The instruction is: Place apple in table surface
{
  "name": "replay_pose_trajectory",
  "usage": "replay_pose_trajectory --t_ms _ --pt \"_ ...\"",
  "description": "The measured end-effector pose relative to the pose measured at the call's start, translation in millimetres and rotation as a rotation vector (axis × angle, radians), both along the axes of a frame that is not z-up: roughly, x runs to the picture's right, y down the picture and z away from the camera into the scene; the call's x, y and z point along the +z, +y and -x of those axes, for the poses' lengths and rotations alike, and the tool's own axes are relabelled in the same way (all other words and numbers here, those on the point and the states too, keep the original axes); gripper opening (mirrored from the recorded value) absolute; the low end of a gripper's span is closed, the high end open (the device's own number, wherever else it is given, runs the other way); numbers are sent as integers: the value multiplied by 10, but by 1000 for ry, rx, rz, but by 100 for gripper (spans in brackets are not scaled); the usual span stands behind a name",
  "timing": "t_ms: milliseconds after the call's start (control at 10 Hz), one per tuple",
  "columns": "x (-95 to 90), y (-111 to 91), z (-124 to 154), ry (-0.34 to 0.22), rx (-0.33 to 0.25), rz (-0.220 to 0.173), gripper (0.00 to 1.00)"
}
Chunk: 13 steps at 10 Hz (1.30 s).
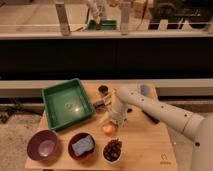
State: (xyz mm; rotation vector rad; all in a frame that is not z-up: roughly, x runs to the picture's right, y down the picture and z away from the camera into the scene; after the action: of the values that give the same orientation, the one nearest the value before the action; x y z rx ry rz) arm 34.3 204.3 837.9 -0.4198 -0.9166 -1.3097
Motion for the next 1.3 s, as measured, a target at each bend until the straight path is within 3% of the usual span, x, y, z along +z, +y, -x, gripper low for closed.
replay_pose_trajectory --t_ms 300,600,800,1000,1300 --pt "-46 -100 -49 10 -2 -38 80" --pt "-416 -498 -108 21 11 -110 80" --pt "-583 -702 -138 56 16 -153 80" --pt "-598 -771 -142 89 14 -187 80" --pt "-599 -773 -143 91 15 -187 80"
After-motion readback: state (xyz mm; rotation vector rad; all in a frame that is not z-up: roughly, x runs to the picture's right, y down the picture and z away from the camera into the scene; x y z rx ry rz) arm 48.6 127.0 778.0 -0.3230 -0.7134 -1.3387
